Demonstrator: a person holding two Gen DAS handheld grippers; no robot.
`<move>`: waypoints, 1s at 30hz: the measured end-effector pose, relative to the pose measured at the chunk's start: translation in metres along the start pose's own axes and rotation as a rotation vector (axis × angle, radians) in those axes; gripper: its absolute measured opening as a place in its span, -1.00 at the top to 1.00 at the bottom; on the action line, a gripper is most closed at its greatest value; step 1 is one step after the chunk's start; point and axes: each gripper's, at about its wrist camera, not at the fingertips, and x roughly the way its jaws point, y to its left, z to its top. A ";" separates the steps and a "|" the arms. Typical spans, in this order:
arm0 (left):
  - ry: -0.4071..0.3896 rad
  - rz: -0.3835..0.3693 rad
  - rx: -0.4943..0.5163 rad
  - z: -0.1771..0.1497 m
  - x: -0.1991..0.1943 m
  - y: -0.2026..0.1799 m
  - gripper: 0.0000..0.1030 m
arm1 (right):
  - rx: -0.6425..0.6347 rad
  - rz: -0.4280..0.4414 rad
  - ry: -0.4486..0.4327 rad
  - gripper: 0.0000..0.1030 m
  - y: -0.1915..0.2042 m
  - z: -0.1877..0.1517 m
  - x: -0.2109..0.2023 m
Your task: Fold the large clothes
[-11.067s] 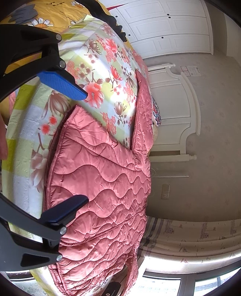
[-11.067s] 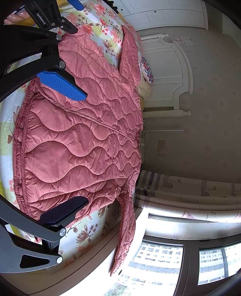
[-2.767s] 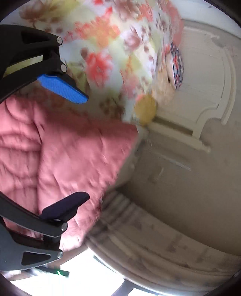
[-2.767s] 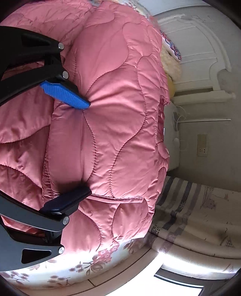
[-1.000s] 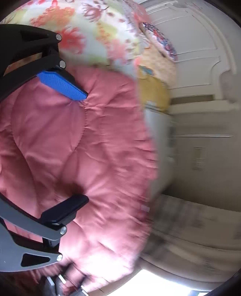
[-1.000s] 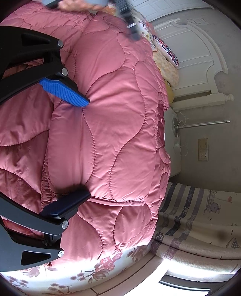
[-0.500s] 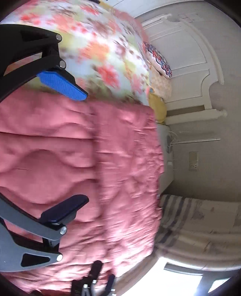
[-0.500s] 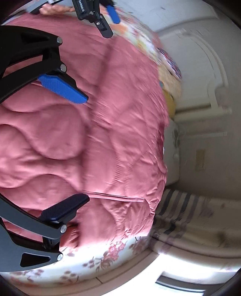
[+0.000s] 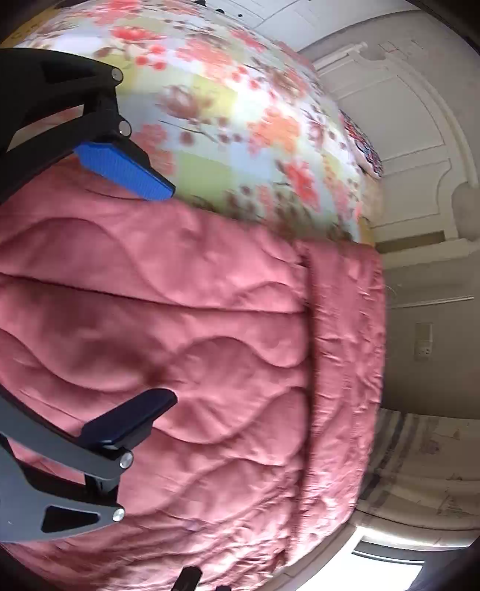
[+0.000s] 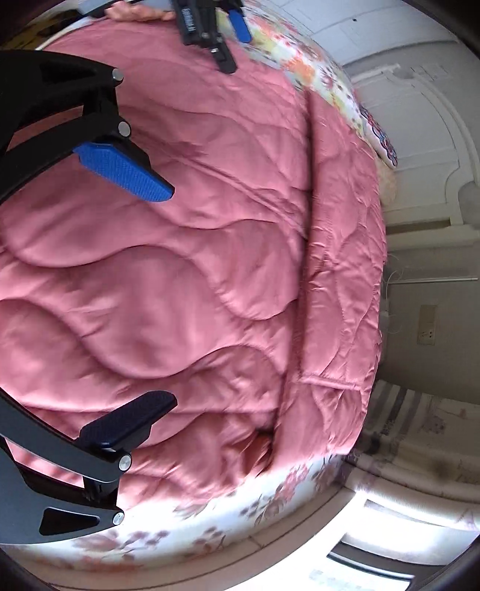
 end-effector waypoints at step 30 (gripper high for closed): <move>-0.094 -0.085 0.130 -0.109 -0.073 -0.073 -0.96 | -0.151 0.056 -0.085 -0.91 0.070 -0.117 -0.051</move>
